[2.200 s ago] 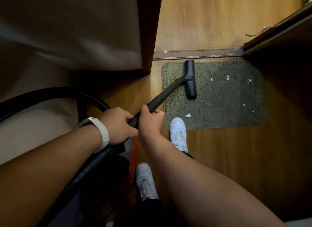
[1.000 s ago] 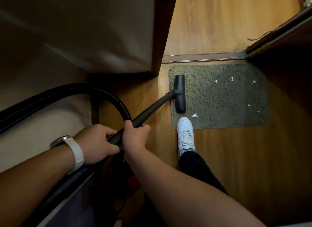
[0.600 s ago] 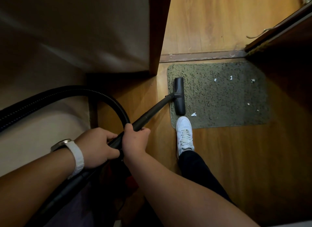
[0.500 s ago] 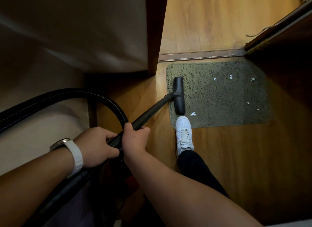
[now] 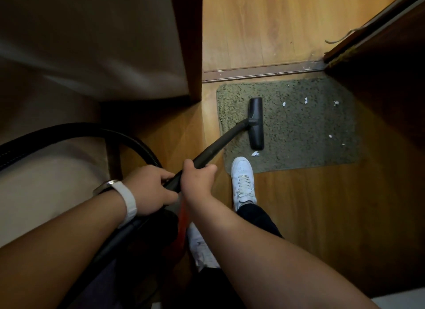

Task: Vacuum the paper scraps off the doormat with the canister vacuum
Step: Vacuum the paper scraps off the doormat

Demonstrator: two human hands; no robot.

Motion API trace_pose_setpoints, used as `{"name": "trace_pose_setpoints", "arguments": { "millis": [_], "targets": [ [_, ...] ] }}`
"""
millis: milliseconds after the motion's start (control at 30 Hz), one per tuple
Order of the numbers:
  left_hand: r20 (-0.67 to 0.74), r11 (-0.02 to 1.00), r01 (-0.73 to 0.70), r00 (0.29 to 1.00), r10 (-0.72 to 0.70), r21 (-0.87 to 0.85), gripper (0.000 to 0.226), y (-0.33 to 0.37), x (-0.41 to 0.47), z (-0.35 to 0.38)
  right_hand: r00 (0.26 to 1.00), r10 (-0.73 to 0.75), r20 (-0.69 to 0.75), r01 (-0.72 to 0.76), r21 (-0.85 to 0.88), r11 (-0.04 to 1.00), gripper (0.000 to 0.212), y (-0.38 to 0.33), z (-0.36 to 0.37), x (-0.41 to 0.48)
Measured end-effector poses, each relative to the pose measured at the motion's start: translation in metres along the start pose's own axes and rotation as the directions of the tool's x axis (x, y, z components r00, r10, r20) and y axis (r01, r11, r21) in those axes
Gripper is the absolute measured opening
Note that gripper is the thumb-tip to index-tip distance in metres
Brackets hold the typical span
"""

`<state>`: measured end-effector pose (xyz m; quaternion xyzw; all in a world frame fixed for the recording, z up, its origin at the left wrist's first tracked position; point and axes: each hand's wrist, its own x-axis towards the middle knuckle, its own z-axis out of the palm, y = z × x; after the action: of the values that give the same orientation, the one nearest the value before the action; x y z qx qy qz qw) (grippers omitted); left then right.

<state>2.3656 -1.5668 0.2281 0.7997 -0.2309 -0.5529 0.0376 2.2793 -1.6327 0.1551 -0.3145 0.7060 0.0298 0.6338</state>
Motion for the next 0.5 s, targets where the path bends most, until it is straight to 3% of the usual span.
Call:
{"name": "trace_pose_setpoints", "arguments": {
  "millis": [500],
  "targets": [
    [0.028, 0.991, -0.131, 0.991, 0.13, 0.027, 0.02, 0.115, 0.075, 0.031, 0.985, -0.044, -0.167, 0.048, 0.02, 0.999, 0.05, -0.066, -0.088, 0.074]
  ]
}}
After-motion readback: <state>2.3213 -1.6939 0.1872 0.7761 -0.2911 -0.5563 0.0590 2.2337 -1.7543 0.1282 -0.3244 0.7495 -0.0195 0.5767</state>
